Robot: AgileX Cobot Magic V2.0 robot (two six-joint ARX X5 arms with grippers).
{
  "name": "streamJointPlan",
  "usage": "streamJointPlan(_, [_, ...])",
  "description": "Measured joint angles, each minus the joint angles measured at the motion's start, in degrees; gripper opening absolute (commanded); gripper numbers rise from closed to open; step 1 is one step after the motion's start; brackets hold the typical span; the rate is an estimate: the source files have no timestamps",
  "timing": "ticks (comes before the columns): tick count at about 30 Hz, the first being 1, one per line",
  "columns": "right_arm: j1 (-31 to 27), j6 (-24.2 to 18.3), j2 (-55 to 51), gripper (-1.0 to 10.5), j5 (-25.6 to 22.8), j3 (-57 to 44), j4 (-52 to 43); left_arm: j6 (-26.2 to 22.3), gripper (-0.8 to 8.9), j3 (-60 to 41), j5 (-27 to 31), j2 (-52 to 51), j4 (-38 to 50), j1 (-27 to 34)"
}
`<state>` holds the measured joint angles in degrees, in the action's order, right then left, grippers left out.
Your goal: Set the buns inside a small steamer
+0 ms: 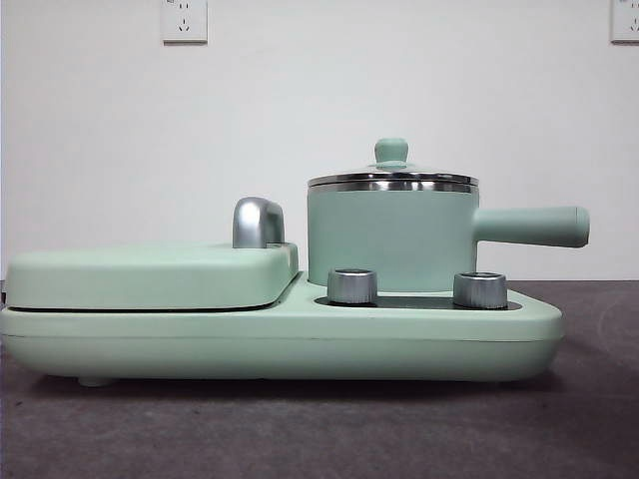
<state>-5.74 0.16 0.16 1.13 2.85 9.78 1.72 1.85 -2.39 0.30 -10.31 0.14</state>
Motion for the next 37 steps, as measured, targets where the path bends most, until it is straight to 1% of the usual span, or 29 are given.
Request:
streamJointPlan(2, [0.00,-0.02,0.02,0.2,-1.01,-0.96,0.00,0.00,0.07,0.02,0.00,0.00,0.00,0.00])
streamJointPlan(7, [0.00,-0.13,0.11,0.2,-1.31,-1.81,0.17,0.00,0.07,0.00,0.02,0.00,0.00,0.00])
streamJointPlan(37, [0.00,-0.39,0.09,0.2,-1.36,-1.84,-0.20,0.00,0.07,0.02,0.02,0.00,0.00,0.00])
